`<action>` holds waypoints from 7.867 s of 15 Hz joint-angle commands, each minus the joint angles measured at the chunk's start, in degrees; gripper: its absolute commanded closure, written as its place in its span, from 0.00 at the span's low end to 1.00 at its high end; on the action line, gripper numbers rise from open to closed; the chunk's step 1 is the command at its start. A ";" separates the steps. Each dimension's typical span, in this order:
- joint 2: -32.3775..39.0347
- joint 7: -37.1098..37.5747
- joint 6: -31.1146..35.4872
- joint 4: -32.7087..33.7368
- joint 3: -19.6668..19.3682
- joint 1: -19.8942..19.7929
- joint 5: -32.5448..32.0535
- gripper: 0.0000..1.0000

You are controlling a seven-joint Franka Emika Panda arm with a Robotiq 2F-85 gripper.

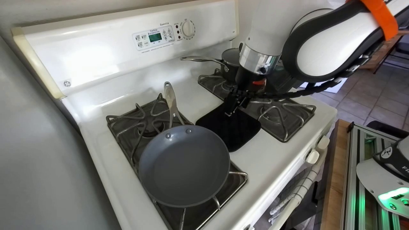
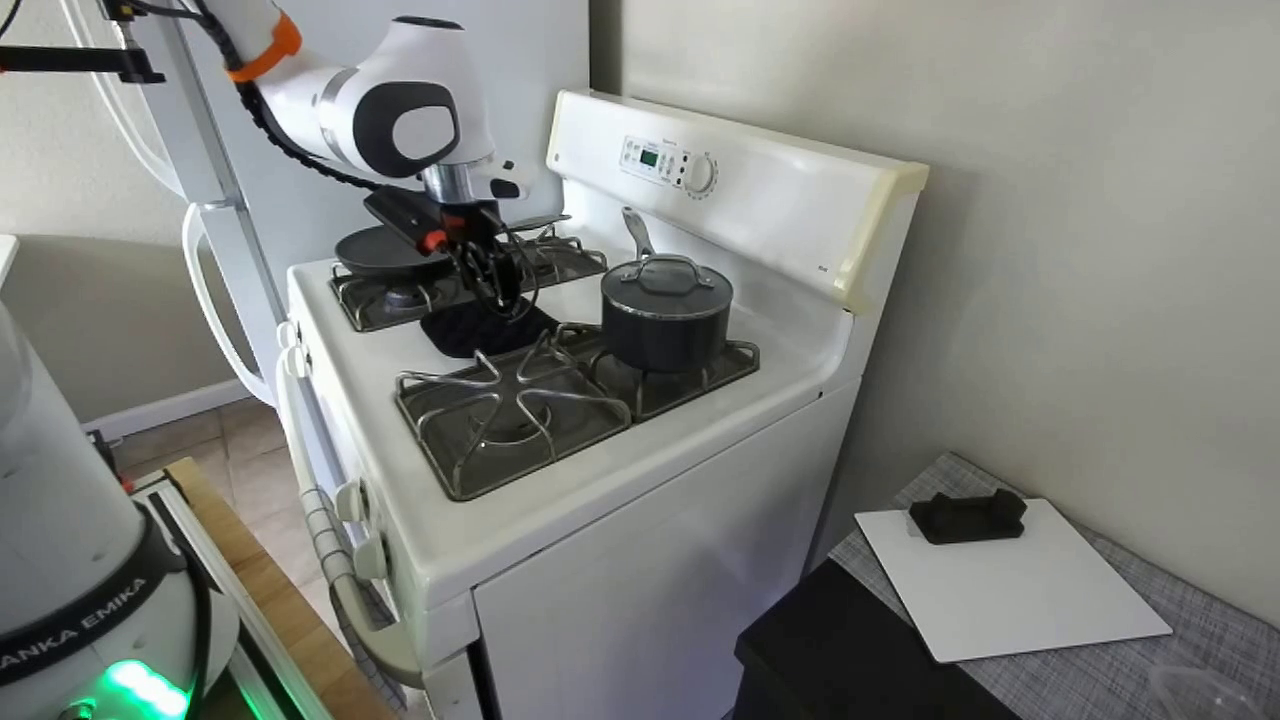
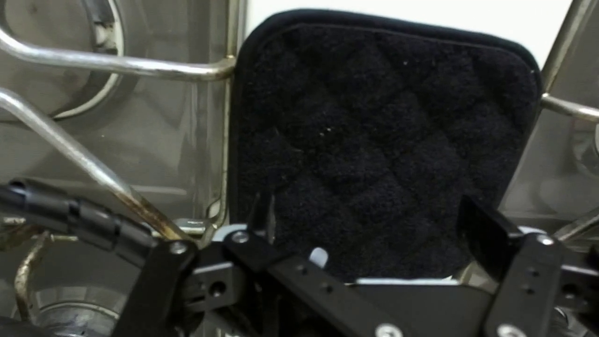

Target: Use the black potholder to remove the glass lid from the pot and then put the lid on the bottom right stove plate

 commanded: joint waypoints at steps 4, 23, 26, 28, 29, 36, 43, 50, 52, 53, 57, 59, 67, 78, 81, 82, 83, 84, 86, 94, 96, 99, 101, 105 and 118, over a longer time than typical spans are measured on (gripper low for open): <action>7.19 1.33 2.29 3.35 -1.10 1.97 -1.16 0.00; 14.65 8.08 1.92 9.21 -5.04 6.67 -9.06 0.85; 12.55 7.01 2.08 8.33 -4.76 6.55 -8.22 0.51; 11.07 6.60 2.04 7.81 -4.58 6.44 -7.95 0.35; 10.49 6.71 2.13 7.51 -4.62 6.47 -8.18 0.26; 11.11 9.92 0.92 8.20 -6.80 6.94 -14.81 0.00; 14.69 12.15 0.53 9.62 -8.35 7.78 -19.50 0.00; 15.78 11.85 0.61 10.53 -8.57 8.12 -19.03 0.55; 15.88 11.91 0.62 10.66 -8.69 8.09 -19.05 0.72; 15.82 11.91 0.60 10.66 -8.73 8.06 -19.00 0.81; 13.59 12.07 -1.17 10.60 -8.66 7.74 -17.60 0.95; 11.38 11.25 -3.71 10.55 -8.20 7.18 -15.83 0.97; -0.05 10.30 -15.27 11.58 -7.63 4.15 -10.08 0.96; -15.84 14.78 -23.10 16.61 -10.15 -7.78 -5.79 0.96; -12.43 16.06 -22.11 19.50 -11.27 -11.09 -6.25 0.96; -11.27 15.43 -21.78 20.08 -11.62 -11.50 -6.06 0.96; -14.52 14.57 -21.88 17.92 -11.04 -11.25 -6.93 0.84; -13.49 14.57 -21.97 18.55 -11.44 -11.64 -6.96 0.84; -11.91 14.62 -21.93 19.32 -11.71 -11.72 -7.00 0.84; -5.58 16.35 -22.93 22.97 -11.84 -11.82 -7.89 0.96; -3.53 16.59 -22.67 24.09 -12.14 -11.63 -7.67 0.96; -0.81 17.48 -22.57 25.78 -12.66 -11.42 -8.27 0.96; 0.99 18.02 -22.93 27.19 -13.16 -11.28 -8.37 0.96; 3.79 18.73 -23.00 29.05 -14.07 -10.88 -8.09 0.96; 6.03 20.66 -24.76 29.63 -15.15 -9.74 -9.86 0.95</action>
